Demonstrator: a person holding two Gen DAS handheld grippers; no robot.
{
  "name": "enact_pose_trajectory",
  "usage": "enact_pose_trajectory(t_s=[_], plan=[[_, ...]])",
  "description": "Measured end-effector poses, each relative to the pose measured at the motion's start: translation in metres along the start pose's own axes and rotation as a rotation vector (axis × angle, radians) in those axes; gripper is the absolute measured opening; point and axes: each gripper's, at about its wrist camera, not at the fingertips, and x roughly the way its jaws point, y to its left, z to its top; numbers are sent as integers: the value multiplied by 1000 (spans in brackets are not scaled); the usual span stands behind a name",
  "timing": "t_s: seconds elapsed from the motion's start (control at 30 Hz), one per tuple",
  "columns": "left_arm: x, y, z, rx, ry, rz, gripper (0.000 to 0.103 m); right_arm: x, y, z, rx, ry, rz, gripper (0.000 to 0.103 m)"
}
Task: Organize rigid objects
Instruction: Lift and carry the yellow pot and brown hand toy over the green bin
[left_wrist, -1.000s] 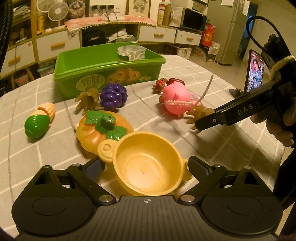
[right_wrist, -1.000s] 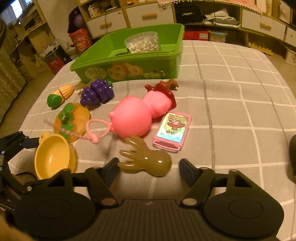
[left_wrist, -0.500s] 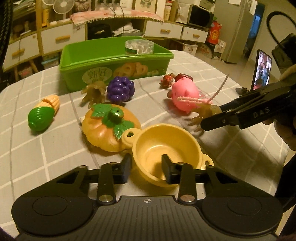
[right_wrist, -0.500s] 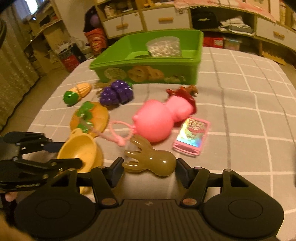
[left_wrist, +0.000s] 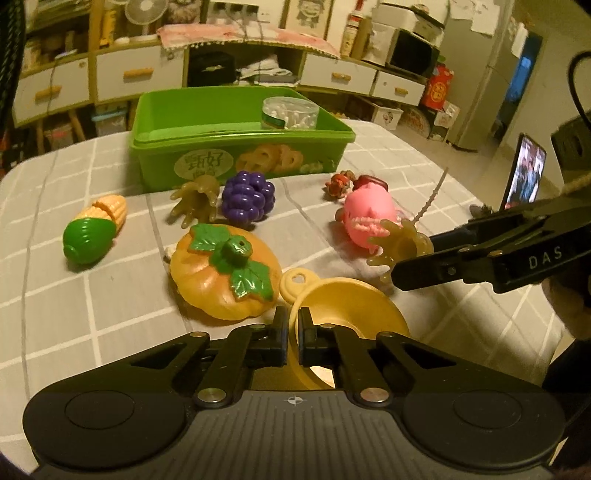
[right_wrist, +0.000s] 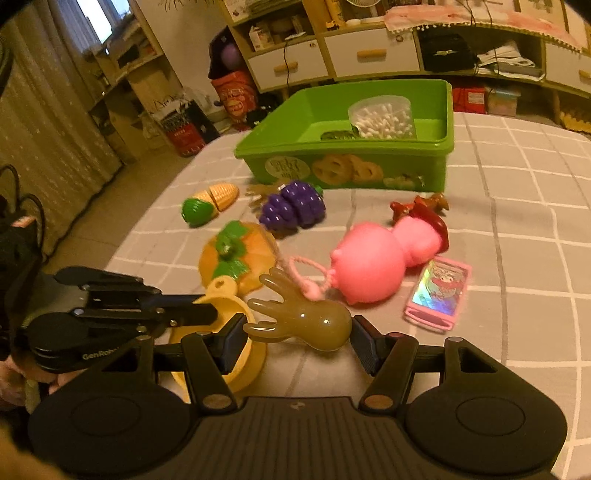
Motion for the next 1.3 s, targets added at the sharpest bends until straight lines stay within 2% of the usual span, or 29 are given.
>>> enact_pose_trajectory(t_s=[0.27, 0.63, 0.87, 1.1, 1.2, 1.3], plan=[[-9, 12, 13, -136, -8, -37, 6, -5, 3, 12, 37, -42, 45, 36], [-18, 14, 41, -180, -72, -19, 5, -21, 8, 39, 57, -143, 56, 36], [-17, 27, 60, -242, -114, 27, 6, -31, 6, 59, 94, -210, 37, 36], [-10, 46, 89, -301, -182, 131, 5, -31, -4, 86, 158, -275, -20, 36], [-6, 54, 106, -307, -208, 180, 5, -28, -10, 104, 168, -292, -72, 36], [5, 60, 125, -296, -222, 227, 5, -24, -22, 127, 206, -326, -87, 36]])
